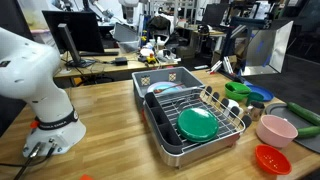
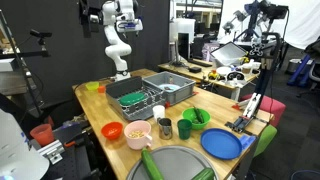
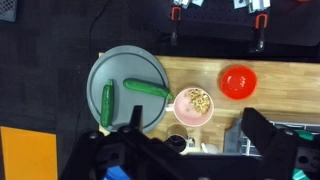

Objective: Move the light-green bowl to the left

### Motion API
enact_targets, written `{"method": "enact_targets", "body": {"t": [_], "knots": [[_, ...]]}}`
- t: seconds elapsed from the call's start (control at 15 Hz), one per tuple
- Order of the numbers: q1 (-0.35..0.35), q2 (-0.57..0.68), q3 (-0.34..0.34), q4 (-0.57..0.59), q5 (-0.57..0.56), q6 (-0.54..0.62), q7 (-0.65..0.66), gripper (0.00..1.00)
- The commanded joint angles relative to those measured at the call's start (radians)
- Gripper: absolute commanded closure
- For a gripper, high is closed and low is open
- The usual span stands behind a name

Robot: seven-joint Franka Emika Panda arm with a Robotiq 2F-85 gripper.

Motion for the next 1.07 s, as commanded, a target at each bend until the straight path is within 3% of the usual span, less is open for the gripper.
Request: {"method": "enact_targets", "body": {"t": [0.0,0.6,1.0], "knots": [[0.011,0.001,-0.008,0.003,-0.004,-0.004,0.005,0.00],[0.006,0.024,-0.008,-0.005,0.002,0.009,0.028,0.00],[-0.007,0.113,-0.067,-0.091,0.069,0.191,0.048,0.00]]}}
